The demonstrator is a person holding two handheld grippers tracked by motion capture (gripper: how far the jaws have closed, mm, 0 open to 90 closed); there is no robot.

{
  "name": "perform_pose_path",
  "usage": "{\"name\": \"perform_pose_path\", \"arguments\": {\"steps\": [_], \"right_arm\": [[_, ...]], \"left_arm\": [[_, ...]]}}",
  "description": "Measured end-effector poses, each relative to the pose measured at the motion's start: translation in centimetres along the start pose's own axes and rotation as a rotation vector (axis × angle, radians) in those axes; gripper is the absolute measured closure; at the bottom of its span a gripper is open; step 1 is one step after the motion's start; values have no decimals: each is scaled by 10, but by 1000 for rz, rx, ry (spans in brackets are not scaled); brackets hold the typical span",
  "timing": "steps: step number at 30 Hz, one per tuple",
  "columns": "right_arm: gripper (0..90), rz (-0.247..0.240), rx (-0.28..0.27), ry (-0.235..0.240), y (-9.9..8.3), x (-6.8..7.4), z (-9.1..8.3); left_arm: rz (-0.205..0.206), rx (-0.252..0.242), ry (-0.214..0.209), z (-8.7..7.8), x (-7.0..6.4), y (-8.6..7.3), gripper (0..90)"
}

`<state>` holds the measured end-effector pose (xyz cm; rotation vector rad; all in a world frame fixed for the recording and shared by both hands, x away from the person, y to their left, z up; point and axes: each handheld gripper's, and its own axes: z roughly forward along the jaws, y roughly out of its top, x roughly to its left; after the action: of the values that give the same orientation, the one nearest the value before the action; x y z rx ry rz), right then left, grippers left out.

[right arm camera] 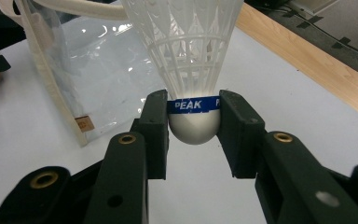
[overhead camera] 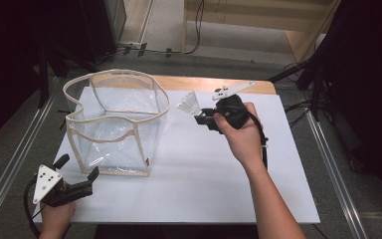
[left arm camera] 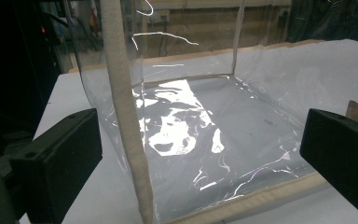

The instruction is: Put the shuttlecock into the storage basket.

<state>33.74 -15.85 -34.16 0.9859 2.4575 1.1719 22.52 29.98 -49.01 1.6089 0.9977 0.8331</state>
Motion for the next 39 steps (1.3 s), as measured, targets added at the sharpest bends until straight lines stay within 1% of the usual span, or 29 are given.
{"name": "perform_pose_path", "arguments": {"steps": [8,10,12,14,21,31,39], "right_arm": [[622,-2,-12,4,6,2,0],[622,4,-16,6,8,2,1],[622,-4,-19,6,9,2,1],[622,-1,-23,4,12,3,0],[622,-13,-38,-1,19,5,-2],[622,-18,-55,13,29,7,-1],[622,-28,-72,11,37,9,-2]], "left_arm": [[0,0,-1,0,0,0,0],[0,1,-1,0,0,0,0],[0,1,-2,0,0,0,0],[-2,-1,-2,0,0,0,0],[-2,-1,-2,0,0,0,0],[-4,0,-5,0,0,0,0],[-6,1,-6,0,1,0,0]]}}
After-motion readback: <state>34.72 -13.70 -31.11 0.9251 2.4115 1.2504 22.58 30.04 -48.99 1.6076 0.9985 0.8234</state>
